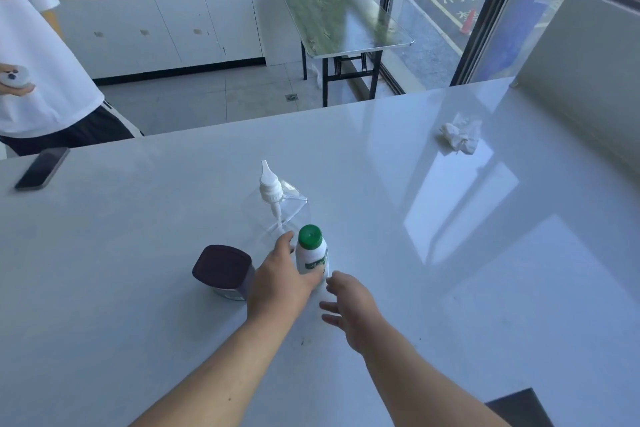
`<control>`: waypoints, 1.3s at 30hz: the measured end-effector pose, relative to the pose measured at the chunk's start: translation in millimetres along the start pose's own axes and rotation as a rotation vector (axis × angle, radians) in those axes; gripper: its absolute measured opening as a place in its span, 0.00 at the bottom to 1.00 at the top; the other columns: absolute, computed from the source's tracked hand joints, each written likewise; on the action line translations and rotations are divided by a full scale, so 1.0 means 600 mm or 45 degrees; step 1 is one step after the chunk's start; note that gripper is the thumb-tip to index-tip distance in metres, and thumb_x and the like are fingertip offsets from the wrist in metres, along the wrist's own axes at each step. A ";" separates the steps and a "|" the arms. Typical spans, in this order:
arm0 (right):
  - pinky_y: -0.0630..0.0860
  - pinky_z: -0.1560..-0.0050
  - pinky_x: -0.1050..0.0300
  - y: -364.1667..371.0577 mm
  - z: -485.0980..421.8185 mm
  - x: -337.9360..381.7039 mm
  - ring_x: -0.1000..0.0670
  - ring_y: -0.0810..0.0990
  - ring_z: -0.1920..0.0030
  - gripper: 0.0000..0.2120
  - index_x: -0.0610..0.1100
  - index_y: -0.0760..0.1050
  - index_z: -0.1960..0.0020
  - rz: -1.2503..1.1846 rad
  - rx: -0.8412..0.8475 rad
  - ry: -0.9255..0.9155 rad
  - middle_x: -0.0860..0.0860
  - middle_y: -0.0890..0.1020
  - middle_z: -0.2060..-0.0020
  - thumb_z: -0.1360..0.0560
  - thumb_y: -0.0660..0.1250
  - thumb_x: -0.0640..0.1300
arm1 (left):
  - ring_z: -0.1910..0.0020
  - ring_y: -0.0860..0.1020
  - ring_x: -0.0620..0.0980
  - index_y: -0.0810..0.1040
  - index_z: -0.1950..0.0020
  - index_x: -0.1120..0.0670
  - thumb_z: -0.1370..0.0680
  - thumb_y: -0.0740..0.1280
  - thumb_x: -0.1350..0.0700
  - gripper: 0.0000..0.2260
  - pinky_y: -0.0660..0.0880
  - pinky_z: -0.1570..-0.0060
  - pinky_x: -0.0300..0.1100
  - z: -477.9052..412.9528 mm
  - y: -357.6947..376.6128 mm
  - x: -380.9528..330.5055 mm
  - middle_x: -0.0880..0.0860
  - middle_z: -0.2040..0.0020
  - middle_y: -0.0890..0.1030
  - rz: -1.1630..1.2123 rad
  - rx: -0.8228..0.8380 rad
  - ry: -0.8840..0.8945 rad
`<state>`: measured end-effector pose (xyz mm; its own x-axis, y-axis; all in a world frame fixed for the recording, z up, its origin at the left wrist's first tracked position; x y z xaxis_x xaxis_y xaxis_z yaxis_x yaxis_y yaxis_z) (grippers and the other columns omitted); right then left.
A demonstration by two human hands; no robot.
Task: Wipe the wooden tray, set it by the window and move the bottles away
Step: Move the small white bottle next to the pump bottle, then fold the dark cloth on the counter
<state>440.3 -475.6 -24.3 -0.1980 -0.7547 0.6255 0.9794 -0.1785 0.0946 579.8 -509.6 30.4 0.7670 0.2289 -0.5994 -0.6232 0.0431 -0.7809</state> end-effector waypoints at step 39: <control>0.75 0.33 0.53 -0.983 0.648 -0.747 0.48 0.79 0.31 0.27 0.55 0.77 0.30 1.022 -1.116 -0.168 0.52 0.79 0.30 0.27 0.62 0.60 | 0.31 0.75 0.52 0.79 0.31 0.46 0.31 0.68 0.34 0.31 0.68 0.31 0.45 0.939 0.761 -0.416 0.49 0.26 0.74 -0.853 1.165 1.922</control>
<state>-33.2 213.6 -59.2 0.5138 -0.7859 0.3441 0.4503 -0.0944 -0.8879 17.8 0.9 -77.8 0.0409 -0.9516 -0.3047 0.3069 0.3022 -0.9025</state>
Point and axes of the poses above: each hand's wrist, its own z-axis away from the middle knuckle, its own y-axis out of the palm, x = y × z, the point moved 3 cm from there along -z, towards the middle knuckle
